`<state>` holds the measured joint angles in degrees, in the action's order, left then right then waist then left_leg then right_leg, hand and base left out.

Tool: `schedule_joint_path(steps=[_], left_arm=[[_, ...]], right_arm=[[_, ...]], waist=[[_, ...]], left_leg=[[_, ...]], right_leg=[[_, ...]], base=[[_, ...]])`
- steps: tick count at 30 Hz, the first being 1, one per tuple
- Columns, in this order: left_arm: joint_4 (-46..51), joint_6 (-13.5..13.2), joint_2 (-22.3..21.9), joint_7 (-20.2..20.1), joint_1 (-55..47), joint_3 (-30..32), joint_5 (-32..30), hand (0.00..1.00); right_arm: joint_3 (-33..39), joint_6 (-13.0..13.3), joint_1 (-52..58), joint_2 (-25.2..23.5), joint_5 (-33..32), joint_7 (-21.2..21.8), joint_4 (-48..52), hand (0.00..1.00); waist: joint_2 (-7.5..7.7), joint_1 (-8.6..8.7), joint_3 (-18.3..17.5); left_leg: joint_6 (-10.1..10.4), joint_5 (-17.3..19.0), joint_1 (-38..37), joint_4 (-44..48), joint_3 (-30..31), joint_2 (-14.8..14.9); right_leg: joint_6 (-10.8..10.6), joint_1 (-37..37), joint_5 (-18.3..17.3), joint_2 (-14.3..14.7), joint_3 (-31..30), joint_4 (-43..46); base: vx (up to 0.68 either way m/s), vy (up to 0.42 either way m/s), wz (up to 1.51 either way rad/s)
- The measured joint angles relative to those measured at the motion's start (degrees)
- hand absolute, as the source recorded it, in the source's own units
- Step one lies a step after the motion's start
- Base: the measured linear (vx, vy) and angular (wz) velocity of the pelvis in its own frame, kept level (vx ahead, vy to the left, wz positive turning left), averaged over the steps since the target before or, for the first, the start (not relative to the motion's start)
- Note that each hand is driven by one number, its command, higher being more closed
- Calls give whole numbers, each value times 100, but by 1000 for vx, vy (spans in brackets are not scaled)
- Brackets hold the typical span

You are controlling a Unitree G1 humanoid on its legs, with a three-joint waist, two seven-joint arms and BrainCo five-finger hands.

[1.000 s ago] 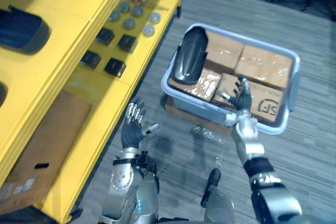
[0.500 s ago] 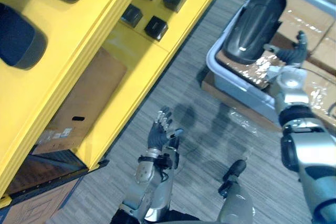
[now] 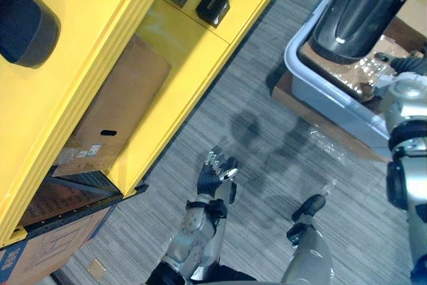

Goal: Walk over and take plastic housings, then place them on the shelf

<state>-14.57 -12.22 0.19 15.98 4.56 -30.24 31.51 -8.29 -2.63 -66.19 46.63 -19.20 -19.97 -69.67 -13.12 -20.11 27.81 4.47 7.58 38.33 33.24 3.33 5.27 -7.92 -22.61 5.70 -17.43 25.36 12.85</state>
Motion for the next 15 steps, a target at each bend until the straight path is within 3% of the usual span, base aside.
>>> schedule_joint_path(steps=[6,7,11,15], left_arm=[[-261,-45,-8,97,2,-23,0,0],[-261,-63,6,116,-1,-25,2,0],[-255,-266,7,127,-1,-23,-2,0],[-245,-378,5,125,-43,-33,0,0]], right_arm=[[-205,-149,-1,368,42,-143,-54,100],[-205,-207,-2,387,43,-256,-55,0],[-209,-242,-20,304,31,-766,-53,0],[-210,22,-47,130,128,-1477,-53,0]], waist=[[-98,-197,-69],[-99,-230,-69],[-103,-329,-73],[-107,-394,-76]], left_leg=[[-9,177,224,254,64,72],[-10,190,224,257,66,79],[13,206,221,309,67,131],[24,213,163,307,54,165]], right_leg=[[10,-63,-9,60,101,-35],[10,-48,-9,66,120,-51],[4,-20,-3,117,141,-70],[3,15,-2,138,141,-68]], base=[[-27,9,-3],[0,0,0],[29,-22,-2],[1,-12,-2]])
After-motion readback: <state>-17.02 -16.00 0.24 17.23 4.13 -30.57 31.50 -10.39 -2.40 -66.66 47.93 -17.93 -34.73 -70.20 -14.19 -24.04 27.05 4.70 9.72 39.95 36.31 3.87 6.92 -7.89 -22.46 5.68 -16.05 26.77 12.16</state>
